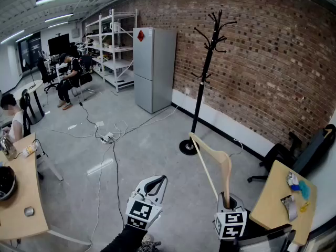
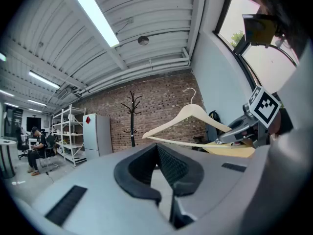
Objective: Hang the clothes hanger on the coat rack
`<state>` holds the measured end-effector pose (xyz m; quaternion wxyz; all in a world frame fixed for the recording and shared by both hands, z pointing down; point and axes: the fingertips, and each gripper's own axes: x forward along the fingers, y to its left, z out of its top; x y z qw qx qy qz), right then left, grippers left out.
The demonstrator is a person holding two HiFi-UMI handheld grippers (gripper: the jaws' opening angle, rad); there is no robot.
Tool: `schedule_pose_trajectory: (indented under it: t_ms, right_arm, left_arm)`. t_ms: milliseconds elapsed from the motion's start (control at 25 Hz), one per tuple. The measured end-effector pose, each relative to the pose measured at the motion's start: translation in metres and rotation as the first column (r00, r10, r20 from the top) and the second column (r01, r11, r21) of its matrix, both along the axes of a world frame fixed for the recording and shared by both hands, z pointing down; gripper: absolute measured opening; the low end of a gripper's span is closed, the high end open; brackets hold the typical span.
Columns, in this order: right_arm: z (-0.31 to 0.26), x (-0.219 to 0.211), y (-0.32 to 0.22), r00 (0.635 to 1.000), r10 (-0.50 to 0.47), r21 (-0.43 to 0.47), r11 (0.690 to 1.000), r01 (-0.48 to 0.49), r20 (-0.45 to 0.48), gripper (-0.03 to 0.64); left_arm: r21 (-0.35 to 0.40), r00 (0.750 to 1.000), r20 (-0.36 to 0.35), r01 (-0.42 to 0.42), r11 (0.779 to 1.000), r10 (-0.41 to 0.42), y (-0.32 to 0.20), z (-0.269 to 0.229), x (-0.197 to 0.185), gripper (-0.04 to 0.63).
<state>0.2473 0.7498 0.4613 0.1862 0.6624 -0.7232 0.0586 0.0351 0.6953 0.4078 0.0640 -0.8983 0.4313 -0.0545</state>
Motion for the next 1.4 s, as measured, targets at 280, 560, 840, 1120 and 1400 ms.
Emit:
schedule_pose_trajectory:
  t_ms: [280,560,840,1120,1400]
  right_arm:
    - [0.005,-0.007,-0.043,1.0,-0.016,-0.004,1.0,0.016,-0.014,0.028]
    - [0.004,-0.025,-0.111,1.0,-0.009,-0.014,1.0,0.009,-0.027,0.028]
    - [-0.005,-0.054,-0.198,0.999,-0.003,-0.019,1.0,0.003,-0.035,0.028]
    - [-0.007,-0.093,-0.281,0.999,-0.005,0.0,1.0,0.005,-0.032,0.028]
    - [-0.005,-0.123,-0.337,0.999,0.007,-0.011,1.0,-0.008,-0.032,0.028]
  left_arm:
    - [-0.022,1.0,-0.02,0.008,1.0,-0.009,-0.043,0.017,-0.007,0.008]
    - [-0.028,0.999,-0.033,0.005,1.0,-0.006,-0.119,0.021,-0.026,0.008]
    - [-0.034,0.999,-0.038,0.009,0.999,-0.01,-0.21,0.016,-0.057,0.008]
    - [-0.02,0.999,-0.035,0.013,1.0,-0.013,-0.285,0.013,-0.096,0.008]
    - [-0.029,1.0,-0.02,0.007,1.0,-0.007,-0.338,0.019,-0.127,0.008]
